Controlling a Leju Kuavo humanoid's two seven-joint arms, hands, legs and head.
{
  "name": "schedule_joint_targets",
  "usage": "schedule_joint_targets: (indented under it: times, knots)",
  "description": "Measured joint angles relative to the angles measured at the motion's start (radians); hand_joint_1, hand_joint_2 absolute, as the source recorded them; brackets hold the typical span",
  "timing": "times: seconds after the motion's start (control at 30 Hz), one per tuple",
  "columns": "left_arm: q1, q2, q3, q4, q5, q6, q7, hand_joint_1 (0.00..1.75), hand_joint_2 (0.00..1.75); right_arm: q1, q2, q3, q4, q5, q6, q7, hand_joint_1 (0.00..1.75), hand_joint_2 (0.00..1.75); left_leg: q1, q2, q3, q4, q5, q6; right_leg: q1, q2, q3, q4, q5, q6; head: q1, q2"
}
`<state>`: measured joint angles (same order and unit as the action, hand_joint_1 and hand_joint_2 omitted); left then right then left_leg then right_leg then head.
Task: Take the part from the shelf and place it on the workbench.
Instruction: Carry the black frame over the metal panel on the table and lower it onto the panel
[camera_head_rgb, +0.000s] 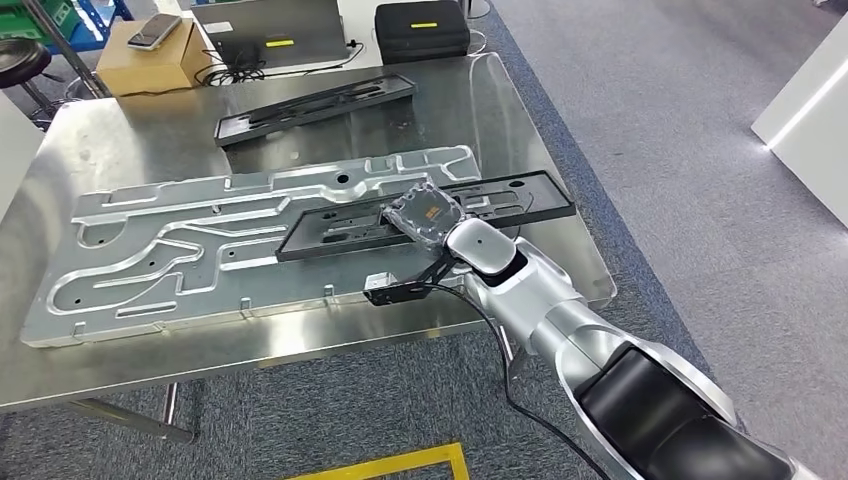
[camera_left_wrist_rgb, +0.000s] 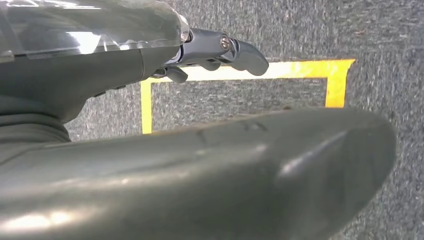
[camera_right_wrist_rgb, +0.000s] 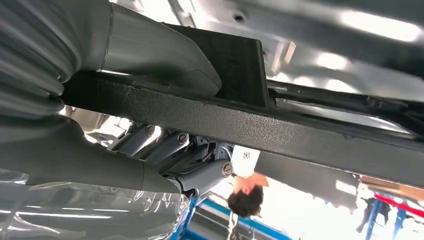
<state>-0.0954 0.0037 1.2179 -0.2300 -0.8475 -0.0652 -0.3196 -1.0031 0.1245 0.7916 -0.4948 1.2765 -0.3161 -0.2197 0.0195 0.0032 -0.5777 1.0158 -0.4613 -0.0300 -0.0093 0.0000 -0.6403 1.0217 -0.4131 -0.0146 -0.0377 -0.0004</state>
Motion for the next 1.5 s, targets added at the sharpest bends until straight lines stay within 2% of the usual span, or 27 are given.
schedule_joint_targets:
  times: [0.07, 0.13, 0.17, 0.2, 0.23, 0.3, 0.33, 0.4, 0.5, 0.57, 0.63, 0.67, 0.7, 0.73, 0.8, 0.87, 0.9, 1.0, 1.07, 1.17, 1.2, 1.23, 1.27, 1.3, 1.37, 1.4, 1.5]
  knots:
    - [0.0, 0.0, 0.0, 0.0, -0.001, -0.001, 0.0, 0.0, 0.0, 0.0, 0.01, 0.012, 0.023, 0.009, -0.022, 0.002, 1.69, 1.75, 0.002, 0.0, -0.03, 0.071, -0.043, -0.007, -0.002, 0.0, 0.007, -0.006, 0.0, -0.012, 0.0, 0.0]
    - [0.0, 0.001, 0.0, 0.0, -0.003, -0.003, -0.001, 0.0, 0.0, 0.005, 0.019, 0.024, 0.046, 0.017, -0.049, 0.001, 1.69, 1.75, 0.002, 0.0, -0.099, 0.212, -0.102, -0.011, 0.001, 0.001, 0.011, -0.006, -0.004, -0.018, 0.0, 0.0]
    - [0.0, 0.001, 0.0, 0.0, -0.004, -0.004, -0.001, 0.0, 0.0, 0.01, 0.022, 0.029, 0.056, 0.02, -0.06, 0.001, 1.69, 1.75, 0.002, 0.0, -0.129, 0.267, -0.116, -0.012, 0.003, 0.001, 0.013, -0.006, -0.005, -0.02, 0.0, 0.0]
    - [0.001, 0.001, 0.0, 0.0, -0.006, -0.006, -0.001, 0.0, 0.0, 0.015, 0.023, 0.034, 0.066, 0.022, -0.069, 0.0, 1.69, 1.75, 0.002, 0.0, -0.145, 0.289, -0.112, -0.012, 0.005, 0.002, 0.015, -0.005, -0.007, -0.021, 0.0, 0.0]
    - [0.001, 0.001, 0.0, 0.0, -0.007, -0.007, -0.002, 0.0, 0.0, 0.018, 0.024, 0.038, 0.074, 0.023, -0.076, 0.0, 1.69, 1.75, 0.002, 0.0, -0.14, 0.267, -0.087, -0.01, 0.006, 0.003, 0.017, -0.005, -0.008, -0.021, 0.0, 0.0]
    - [0.001, 0.002, 0.0, 0.0, -0.01, -0.009, -0.006, 0.0, 0.0, 0.023, 0.026, 0.043, 0.088, 0.025, -0.093, -0.001, 1.69, 1.75, 0.001, -0.001, -0.082, 0.133, -0.013, 0.0, 0.007, 0.006, 0.022, -0.003, -0.013, -0.018, 0.0, 0.0]
    - [0.001, 0.002, -0.001, 0.0, -0.011, -0.01, -0.01, 0.0, 0.0, 0.025, 0.027, 0.044, 0.093, 0.026, -0.103, -0.001, 1.69, 1.75, -0.001, -0.001, -0.052, 0.067, 0.012, 0.005, 0.009, 0.008, 0.023, -0.001, -0.015, -0.014, 0.0, 0.0]
    - [0.001, 0.002, -0.002, 0.0, -0.013, -0.012, -0.019, 0.0, 0.0, 0.031, 0.028, 0.045, 0.104, 0.027, -0.123, -0.001, 1.69, 1.75, -0.007, -0.002, -0.022, 0.002, 0.027, 0.015, 0.011, 0.011, 0.022, 0.0, -0.016, -0.004, 0.0, 0.0]
    - [0.002, 0.002, -0.007, 0.0, -0.018, -0.012, -0.035, 0.0, 0.0, 0.039, 0.028, 0.045, 0.116, 0.026, -0.144, 0.0, 1.69, 1.75, -0.005, -0.002, -0.017, -0.007, 0.032, 0.029, 0.011, 0.011, 0.022, 0.003, -0.021, 0.013, 0.0, 0.0]
    - [0.001, 0.001, -0.014, 0.0, -0.021, -0.012, -0.04, 0.0, 0.87, 0.041, 0.028, 0.045, 0.123, 0.024, -0.15, -0.001, 0.85, 0.87, 0.0, 0.0, -0.012, -0.016, 0.037, 0.04, 0.009, 0.009, -0.003, 0.063, -0.061, 0.024, 0.0, 0.0]
    - [0.0, 0.001, -0.02, 0.0, -0.024, -0.012, -0.047, 0.0, 1.75, 0.048, 0.028, 0.045, 0.131, 0.024, -0.155, -0.003, 0.0, 0.0, -0.001, 0.001, -0.012, -0.016, 0.038, 0.044, 0.006, 0.008, -0.063, 0.192, -0.126, 0.03, 0.0, 0.0]
    - [0.0, 0.001, -0.022, 0.0, -0.024, -0.012, -0.051, 0.0, 1.75, 0.054, 0.028, 0.045, 0.136, 0.025, -0.156, -0.006, 0.0, 0.0, -0.001, 0.001, -0.012, -0.016, 0.037, 0.044, 0.004, 0.007, -0.092, 0.251, -0.146, 0.031, 0.0, 0.0]
    - [0.001, 0.001, -0.023, 0.0, -0.025, -0.012, -0.056, 0.0, 1.75, 0.061, 0.028, 0.045, 0.14, 0.025, -0.158, -0.008, 0.0, 0.0, -0.001, 0.001, -0.012, -0.016, 0.037, 0.044, 0.003, 0.006, -0.107, 0.279, -0.149, 0.032, 0.0, 0.0]
    - [0.001, 0.0, -0.024, 0.0, -0.025, -0.012, -0.06, 0.0, 1.75, 0.066, 0.028, 0.045, 0.144, 0.026, -0.161, -0.01, 0.0, 0.0, -0.001, 0.0, -0.012, -0.015, 0.036, 0.044, 0.002, 0.006, -0.103, 0.268, -0.132, 0.032, 0.0, 0.0]
    - [0.002, -0.001, -0.024, 0.0, -0.024, -0.012, -0.066, 0.0, 1.75, 0.071, 0.029, 0.043, 0.147, 0.026, -0.167, -0.013, 0.0, 0.0, -0.001, -0.001, -0.01, -0.011, 0.033, 0.04, 0.001, 0.005, -0.042, 0.14, -0.063, 0.027, 0.0, 0.0]
    - [0.002, -0.002, -0.024, 0.0, -0.024, -0.012, -0.068, 0.0, 1.75, 0.07, 0.03, 0.041, 0.149, 0.026, -0.172, -0.015, 0.0, 0.0, -0.004, -0.002, -0.012, -0.006, 0.028, 0.032, 0.004, 0.004, 0.015, 0.024, -0.022, 0.019, 0.0, 0.0]
    - [0.002, -0.002, -0.024, 0.0, -0.024, -0.012, -0.068, 0.0, 1.75, 0.07, 0.03, 0.04, 0.15, 0.026, -0.174, -0.016, 0.0, 0.0, -0.006, -0.002, -0.012, -0.005, 0.027, 0.027, 0.007, 0.004, 0.025, 0.002, -0.019, 0.014, 0.0, 0.0]
    - [0.003, -0.003, -0.024, 0.0, -0.023, -0.012, -0.069, 0.0, 1.75, 0.07, 0.032, 0.04, 0.152, 0.026, -0.176, -0.016, 0.0, 0.0, -0.005, -0.002, -0.01, -0.004, 0.022, 0.011, 0.008, 0.005, 0.029, -0.006, -0.017, -0.002, 0.0, 0.0]
    - [0.002, -0.003, -0.024, 0.0, -0.023, -0.012, -0.069, 0.0, 1.75, 0.069, 0.034, 0.039, 0.152, 0.026, -0.177, -0.016, 0.0, 0.0, -0.002, -0.002, -0.028, 0.044, -0.012, 0.001, 0.004, 0.004, 0.034, -0.014, -0.014, -0.014, 0.0, 0.0]
    - [0.004, -0.003, -0.024, 0.0, -0.023, -0.01, -0.073, 0.0, 0.44, 0.071, 0.038, 0.039, 0.155, 0.025, -0.187, -0.02, 0.0, 0.0, 0.0, -0.002, -0.114, 0.23, -0.099, -0.008, 0.006, 0.003, 0.036, -0.015, -0.014, -0.02, 0.0, 0.0]
    - [0.005, -0.003, -0.024, 0.0, -0.023, -0.01, -0.077, 0.0, 0.0, 0.073, 0.039, 0.037, 0.156, 0.024, -0.197, -0.024, 0.0, 0.0, 0.0, -0.002, -0.133, 0.267, -0.105, -0.009, 0.007, 0.003, 0.036, -0.015, -0.015, -0.02, 0.0, 0.0]
    - [0.006, -0.004, -0.024, 0.0, -0.022, -0.008, -0.08, 0.0, 0.0, 0.074, 0.04, 0.033, 0.157, 0.021, -0.211, -0.029, 0.0, 0.0, 0.0, -0.002, -0.134, 0.266, -0.092, -0.008, 0.007, 0.004, 0.036, -0.014, -0.015, -0.02, 0.0, 0.0]
    - [0.006, -0.004, -0.024, 0.0, -0.022, -0.007, -0.083, 0.0, 0.0, 0.074, 0.041, 0.028, 0.157, 0.019, -0.228, -0.034, 0.0, 0.0, 0.0, -0.002, -0.117, 0.226, -0.063, -0.007, 0.007, 0.004, 0.037, -0.013, -0.016, -0.019, 0.0, 0.0]
    - [0.006, -0.004, -0.024, 0.0, -0.021, -0.006, -0.084, 0.0, 0.0, 0.072, 0.044, 0.02, 0.155, 0.015, -0.247, -0.039, 0.0, 0.0, 0.0, -0.002, -0.084, 0.156, -0.025, -0.004, 0.007, 0.005, 0.039, -0.012, -0.018, -0.017, 0.0, 0.0]
    - [0.005, -0.003, -0.024, 0.0, -0.02, -0.004, -0.084, 0.0, 0.0, 0.067, 0.048, 0.003, 0.147, 0.005, -0.286, -0.051, 0.0, 0.0, -0.004, -0.003, -0.027, 0.034, 0.021, 0.006, 0.01, 0.007, 0.038, -0.008, -0.021, -0.01, 0.0, 0.0]
    - [0.004, -0.003, -0.024, 0.0, -0.02, -0.004, -0.083, 0.0, 0.0, 0.065, 0.049, -0.007, 0.14, -0.003, -0.307, -0.06, 0.0, 0.0, -0.006, -0.004, -0.014, 0.005, 0.027, 0.011, 0.011, 0.007, 0.036, -0.006, -0.021, -0.006, 0.0, 0.0]
    - [0.006, -0.004, -0.023, 0.0, -0.02, -0.003, -0.078, 0.0, 0.0, 0.063, 0.048, -0.047, 0.097, -0.018, -0.362, -0.088, 0.0, 0.0, -0.007, -0.005, -0.014, -0.005, 0.03, 0.026, 0.011, 0.007, 0.032, -0.005, -0.02, 0.01, 0.0, 0.0]
